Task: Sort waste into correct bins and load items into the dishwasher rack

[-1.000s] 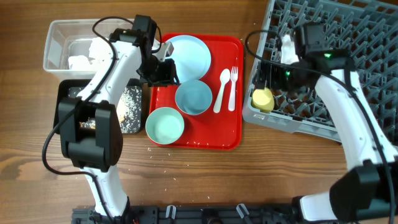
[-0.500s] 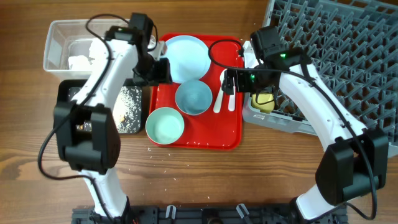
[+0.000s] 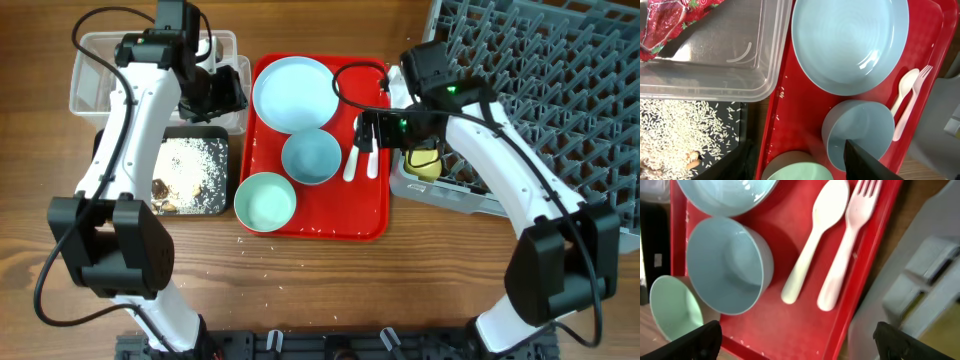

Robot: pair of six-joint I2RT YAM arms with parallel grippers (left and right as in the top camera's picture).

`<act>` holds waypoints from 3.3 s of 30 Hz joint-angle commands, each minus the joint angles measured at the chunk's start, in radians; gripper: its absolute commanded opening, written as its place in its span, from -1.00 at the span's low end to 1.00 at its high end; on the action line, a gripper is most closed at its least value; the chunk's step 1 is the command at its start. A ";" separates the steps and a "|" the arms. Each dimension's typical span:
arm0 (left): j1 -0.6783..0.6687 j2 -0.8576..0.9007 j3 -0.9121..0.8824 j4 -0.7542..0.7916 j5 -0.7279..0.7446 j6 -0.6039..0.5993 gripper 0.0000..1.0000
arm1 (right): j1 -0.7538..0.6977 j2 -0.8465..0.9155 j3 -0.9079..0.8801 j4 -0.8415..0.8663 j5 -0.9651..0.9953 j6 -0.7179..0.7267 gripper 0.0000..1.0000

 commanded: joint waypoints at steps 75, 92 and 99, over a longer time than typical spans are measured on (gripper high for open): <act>0.091 -0.105 0.072 -0.012 -0.093 0.010 1.00 | 0.186 0.249 -0.008 0.187 0.138 0.300 -0.42; 0.091 -0.105 0.072 -0.012 -0.092 0.010 1.00 | 0.136 0.027 0.083 0.076 0.238 0.248 -0.91; 0.091 -0.105 0.072 -0.012 -0.093 0.010 1.00 | 0.079 -0.214 0.114 0.023 0.830 0.330 -0.92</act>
